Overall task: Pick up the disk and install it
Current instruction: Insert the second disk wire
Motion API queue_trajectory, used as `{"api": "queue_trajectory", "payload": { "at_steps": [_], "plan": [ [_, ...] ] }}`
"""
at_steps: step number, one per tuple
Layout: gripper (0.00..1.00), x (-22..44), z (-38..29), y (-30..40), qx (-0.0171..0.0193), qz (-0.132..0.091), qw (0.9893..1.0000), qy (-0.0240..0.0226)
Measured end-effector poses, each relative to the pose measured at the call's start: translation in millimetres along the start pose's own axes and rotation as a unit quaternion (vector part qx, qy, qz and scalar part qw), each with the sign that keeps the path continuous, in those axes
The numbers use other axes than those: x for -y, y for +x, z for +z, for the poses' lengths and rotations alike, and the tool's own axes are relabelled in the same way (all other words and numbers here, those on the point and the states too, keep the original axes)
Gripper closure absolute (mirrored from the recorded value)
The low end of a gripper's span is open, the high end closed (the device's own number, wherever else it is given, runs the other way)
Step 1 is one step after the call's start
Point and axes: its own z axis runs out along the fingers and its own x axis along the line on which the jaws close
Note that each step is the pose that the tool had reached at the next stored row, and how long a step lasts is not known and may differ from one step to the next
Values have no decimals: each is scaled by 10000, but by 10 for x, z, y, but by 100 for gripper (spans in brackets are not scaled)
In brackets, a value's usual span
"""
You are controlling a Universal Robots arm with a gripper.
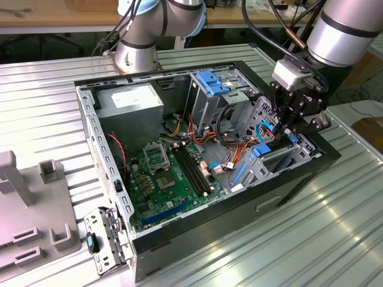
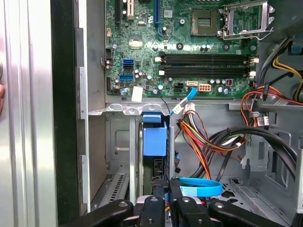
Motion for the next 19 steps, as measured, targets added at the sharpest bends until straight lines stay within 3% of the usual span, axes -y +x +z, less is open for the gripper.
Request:
{"api": "queue_trajectory", "payload": {
  "at_steps": [5, 9, 11, 19],
  "plan": [
    [84, -40, 10, 36, 31, 3, 10000, 17],
    [84, -41, 17, 37, 31, 19, 10000, 18],
    [84, -41, 17, 36, 79, 37, 10000, 18],
    [84, -28, 21, 36, 82, 38, 10000, 18]
  ]
}}
